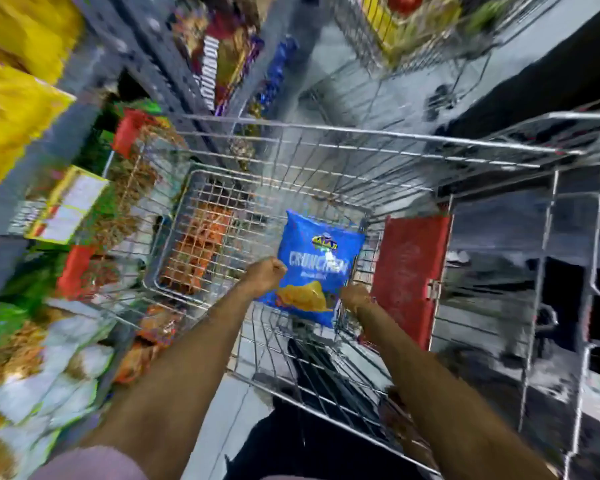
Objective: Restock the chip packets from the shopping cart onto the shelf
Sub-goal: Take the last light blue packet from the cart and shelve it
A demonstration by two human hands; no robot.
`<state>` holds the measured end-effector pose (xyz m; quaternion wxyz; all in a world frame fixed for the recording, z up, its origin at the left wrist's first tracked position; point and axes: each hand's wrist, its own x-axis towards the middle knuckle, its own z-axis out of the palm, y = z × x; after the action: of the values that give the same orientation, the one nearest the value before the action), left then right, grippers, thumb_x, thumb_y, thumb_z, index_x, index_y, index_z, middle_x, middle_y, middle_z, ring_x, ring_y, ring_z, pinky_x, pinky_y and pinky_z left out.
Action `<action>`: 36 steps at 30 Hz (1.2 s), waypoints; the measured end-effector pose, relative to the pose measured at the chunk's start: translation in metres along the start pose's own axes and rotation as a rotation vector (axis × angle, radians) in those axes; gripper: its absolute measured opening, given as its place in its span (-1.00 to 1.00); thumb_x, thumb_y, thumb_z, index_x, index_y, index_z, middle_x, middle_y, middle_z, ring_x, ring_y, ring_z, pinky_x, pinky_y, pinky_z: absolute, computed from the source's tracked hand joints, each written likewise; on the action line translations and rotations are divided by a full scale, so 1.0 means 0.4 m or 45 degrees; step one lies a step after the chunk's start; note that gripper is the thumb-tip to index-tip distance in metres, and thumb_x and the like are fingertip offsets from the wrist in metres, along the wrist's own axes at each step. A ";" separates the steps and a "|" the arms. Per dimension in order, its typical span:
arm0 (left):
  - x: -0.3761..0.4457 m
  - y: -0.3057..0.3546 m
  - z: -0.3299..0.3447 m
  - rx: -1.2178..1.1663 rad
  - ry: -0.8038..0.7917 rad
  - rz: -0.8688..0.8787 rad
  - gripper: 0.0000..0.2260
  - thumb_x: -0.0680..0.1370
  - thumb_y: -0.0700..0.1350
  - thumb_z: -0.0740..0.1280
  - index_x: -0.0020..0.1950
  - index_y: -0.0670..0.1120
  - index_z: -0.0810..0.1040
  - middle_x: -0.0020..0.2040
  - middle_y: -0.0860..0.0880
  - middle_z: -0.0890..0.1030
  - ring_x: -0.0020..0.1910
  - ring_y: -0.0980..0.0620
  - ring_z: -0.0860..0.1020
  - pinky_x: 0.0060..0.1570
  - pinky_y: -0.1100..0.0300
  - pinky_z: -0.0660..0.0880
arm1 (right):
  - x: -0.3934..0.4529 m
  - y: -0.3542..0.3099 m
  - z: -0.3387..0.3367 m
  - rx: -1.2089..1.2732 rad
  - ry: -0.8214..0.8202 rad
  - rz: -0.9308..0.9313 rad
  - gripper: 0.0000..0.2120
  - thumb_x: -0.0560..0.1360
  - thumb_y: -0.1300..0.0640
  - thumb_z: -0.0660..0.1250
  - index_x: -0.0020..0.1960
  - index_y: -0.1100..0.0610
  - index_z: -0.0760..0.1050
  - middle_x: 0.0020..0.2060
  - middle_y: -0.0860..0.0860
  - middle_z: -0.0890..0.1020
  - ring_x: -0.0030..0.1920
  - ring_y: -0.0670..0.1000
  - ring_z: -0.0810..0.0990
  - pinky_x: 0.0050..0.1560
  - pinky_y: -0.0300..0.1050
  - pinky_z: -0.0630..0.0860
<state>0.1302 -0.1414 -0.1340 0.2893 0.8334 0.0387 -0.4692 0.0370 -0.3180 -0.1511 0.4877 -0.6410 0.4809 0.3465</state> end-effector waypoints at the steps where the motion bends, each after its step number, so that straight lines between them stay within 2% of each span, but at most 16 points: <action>1: 0.020 0.006 0.008 -0.016 0.039 -0.003 -0.73 0.57 -0.12 0.25 0.18 -0.27 0.50 0.20 -0.27 0.56 0.20 -0.21 0.52 0.20 0.02 0.44 | 0.021 -0.007 0.005 -0.039 0.018 -0.003 -0.58 0.58 0.20 0.22 0.36 0.39 0.34 0.29 0.26 0.50 0.20 0.11 0.52 0.11 0.02 0.43; 4: 0.077 0.018 0.036 -0.060 0.140 -0.013 -0.54 0.51 -0.05 0.36 0.25 -0.34 0.39 0.28 -0.31 0.45 0.28 -0.25 0.44 0.24 -0.05 0.41 | 0.058 -0.018 0.024 -0.028 0.049 0.025 -0.43 0.57 0.15 0.25 0.43 0.44 0.15 0.41 0.30 0.36 0.37 0.24 0.40 0.29 0.06 0.38; 6: 0.104 0.010 0.056 -0.063 0.099 -0.059 -0.36 0.46 0.03 0.42 0.36 -0.33 0.30 0.37 -0.31 0.37 0.37 -0.28 0.34 0.33 -0.12 0.33 | 0.076 -0.016 0.036 -0.100 -0.005 0.044 -0.33 0.58 0.08 0.23 0.46 0.45 0.00 0.45 0.31 0.26 0.43 0.26 0.31 0.38 0.09 0.31; 8: 0.124 -0.005 0.073 -0.071 0.089 -0.093 -0.29 0.43 0.06 0.44 0.38 -0.32 0.27 0.37 -0.31 0.37 0.36 -0.29 0.35 0.32 -0.14 0.35 | 0.101 -0.007 0.044 -0.125 -0.043 0.067 -0.28 0.58 0.02 0.22 0.48 0.43 -0.05 0.48 0.30 0.22 0.46 0.26 0.26 0.43 0.11 0.26; 10: 0.137 -0.024 0.087 -0.047 0.140 -0.085 -0.38 0.46 0.04 0.41 0.36 -0.30 0.31 0.33 -0.31 0.38 0.33 -0.26 0.37 0.26 -0.07 0.37 | 0.120 0.003 0.046 -0.051 -0.013 0.038 -0.27 0.56 0.07 0.28 0.49 0.41 -0.03 0.48 0.29 0.22 0.46 0.25 0.28 0.41 0.07 0.29; 13: 0.152 -0.053 0.093 -0.039 0.223 -0.054 -0.55 0.53 -0.02 0.33 0.25 -0.33 0.39 0.22 -0.33 0.45 0.28 -0.25 0.41 0.18 -0.01 0.34 | 0.139 0.014 0.044 0.148 0.060 0.034 -0.40 0.53 0.24 0.31 0.43 0.40 0.10 0.39 0.31 0.37 0.36 0.27 0.41 0.26 0.05 0.39; 16: 0.155 -0.065 0.103 -0.217 0.218 -0.003 -0.61 0.52 -0.03 0.35 0.22 -0.28 0.48 0.06 -0.20 0.50 0.23 -0.26 0.46 0.02 0.23 0.35 | 0.151 0.021 0.045 0.120 0.033 0.012 -0.40 0.53 0.24 0.31 0.43 0.40 0.08 0.37 0.32 0.39 0.34 0.28 0.42 0.30 0.08 0.39; 17: 0.157 -0.068 0.109 -0.215 0.151 0.004 -0.51 0.48 0.04 0.38 0.30 -0.22 0.44 0.13 -0.19 0.48 0.30 -0.26 0.41 0.10 0.27 0.33 | 0.158 0.023 0.047 0.122 0.041 -0.001 -0.39 0.53 0.24 0.32 0.43 0.41 0.08 0.36 0.33 0.39 0.34 0.28 0.42 0.32 0.10 0.39; 19: 0.158 -0.071 0.127 -0.125 0.005 -0.014 -0.16 0.31 0.27 0.38 0.46 -0.11 0.22 0.44 -0.17 0.31 0.47 -0.22 0.20 0.43 0.02 0.19 | 0.167 0.028 0.049 0.182 0.052 -0.016 -0.40 0.51 0.26 0.34 0.41 0.42 0.11 0.36 0.33 0.40 0.34 0.28 0.43 0.32 0.10 0.39; 21: 0.162 -0.072 0.134 -0.196 0.050 -0.069 0.01 0.15 0.31 0.44 0.47 -0.11 0.18 0.46 -0.16 0.31 0.46 -0.17 0.24 0.43 -0.12 0.23 | 0.175 0.037 0.048 0.233 0.042 -0.046 -0.43 0.50 0.28 0.35 0.39 0.41 0.15 0.35 0.32 0.42 0.32 0.27 0.46 0.29 0.06 0.42; 23: 0.177 -0.079 0.129 -0.291 0.196 -0.068 -0.16 0.14 0.15 0.59 0.31 -0.17 0.41 0.27 -0.18 0.53 0.29 -0.14 0.48 0.24 -0.10 0.46 | 0.184 0.049 0.047 0.246 -0.016 -0.072 -0.41 0.50 0.25 0.36 0.40 0.39 0.17 0.36 0.29 0.43 0.32 0.26 0.47 0.32 0.09 0.42; 25: 0.188 -0.083 0.119 -0.437 0.223 -0.063 -0.37 0.15 -0.01 0.65 0.12 -0.21 0.56 0.09 -0.18 0.65 0.09 -0.12 0.62 0.08 -0.08 0.58 | 0.196 0.061 0.047 0.273 -0.063 -0.082 -0.38 0.49 0.23 0.37 0.43 0.37 0.16 0.36 0.28 0.43 0.32 0.26 0.47 0.32 0.15 0.44; 30: 0.170 -0.092 0.102 -0.587 0.099 -0.139 -0.50 0.25 -0.08 0.61 0.13 -0.18 0.59 0.11 -0.16 0.66 0.06 -0.10 0.63 0.06 0.02 0.58 | 0.199 0.069 0.036 0.325 -0.083 -0.123 -0.51 0.47 0.27 0.39 0.34 0.37 0.34 0.28 0.31 0.50 0.27 0.30 0.50 0.26 0.21 0.47; 33: 0.129 -0.091 0.082 -0.735 0.050 -0.092 -0.59 0.33 -0.14 0.55 0.14 -0.20 0.58 0.12 -0.18 0.65 0.11 -0.15 0.62 0.15 -0.04 0.56 | 0.172 0.058 0.027 0.314 -0.079 -0.233 -0.61 0.48 0.32 0.36 0.27 0.41 0.42 0.25 0.34 0.53 0.24 0.31 0.53 0.26 0.21 0.47; 34: 0.115 -0.088 0.071 -0.794 0.033 -0.075 -0.65 0.36 -0.15 0.53 0.11 -0.18 0.59 0.10 -0.16 0.66 0.12 -0.16 0.61 0.12 0.00 0.58 | 0.159 0.049 0.023 0.318 -0.075 -0.270 -0.62 0.49 0.33 0.36 0.26 0.42 0.42 0.24 0.34 0.53 0.23 0.30 0.54 0.25 0.19 0.48; 36: 0.080 -0.073 0.037 -0.879 0.036 -0.036 -0.79 0.40 -0.16 0.50 -0.01 -0.04 0.58 0.05 -0.09 0.66 0.06 -0.10 0.64 -0.12 0.24 0.62 | 0.127 0.023 0.015 0.323 -0.087 -0.345 -0.61 0.49 0.29 0.36 0.28 0.40 0.42 0.23 0.33 0.55 0.17 0.24 0.57 0.23 0.17 0.50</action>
<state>0.1268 -0.1313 -0.1786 0.5470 0.6922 0.2107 -0.4210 0.0434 -0.3271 -0.2020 0.6229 -0.6211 0.4131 0.2357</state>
